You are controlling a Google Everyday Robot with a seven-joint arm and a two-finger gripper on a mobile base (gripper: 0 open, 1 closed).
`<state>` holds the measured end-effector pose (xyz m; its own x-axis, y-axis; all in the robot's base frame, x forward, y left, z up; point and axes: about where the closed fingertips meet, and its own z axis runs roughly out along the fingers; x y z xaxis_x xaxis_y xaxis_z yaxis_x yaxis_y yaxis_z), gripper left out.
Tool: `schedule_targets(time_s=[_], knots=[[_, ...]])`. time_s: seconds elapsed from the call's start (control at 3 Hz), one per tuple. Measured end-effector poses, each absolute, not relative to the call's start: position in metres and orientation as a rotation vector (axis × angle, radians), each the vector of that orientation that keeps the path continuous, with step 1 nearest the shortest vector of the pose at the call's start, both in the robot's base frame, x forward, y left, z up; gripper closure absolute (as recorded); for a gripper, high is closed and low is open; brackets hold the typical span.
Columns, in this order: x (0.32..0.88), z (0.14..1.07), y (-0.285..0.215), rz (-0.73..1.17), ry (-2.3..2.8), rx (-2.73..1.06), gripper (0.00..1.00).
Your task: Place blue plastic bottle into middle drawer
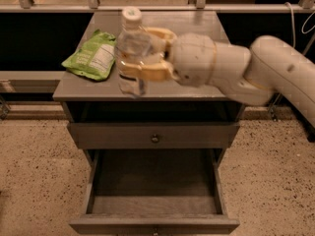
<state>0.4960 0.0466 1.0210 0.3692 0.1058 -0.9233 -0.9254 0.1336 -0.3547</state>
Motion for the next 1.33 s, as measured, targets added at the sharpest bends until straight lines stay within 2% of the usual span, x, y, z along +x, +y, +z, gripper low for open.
schedule_targets(time_s=[0.33,0.67,1.0,1.33], knots=[[0.467,0.886,-0.051,0.881,1.309,-1.122,1.0],[0.459,0.779,-0.112,0.838,1.661,-1.117,1.0],[0.457,0.752,-0.144,0.795,1.762,-1.106,1.0],[0.462,0.757,-0.134,0.884,1.677,-1.108,1.0]])
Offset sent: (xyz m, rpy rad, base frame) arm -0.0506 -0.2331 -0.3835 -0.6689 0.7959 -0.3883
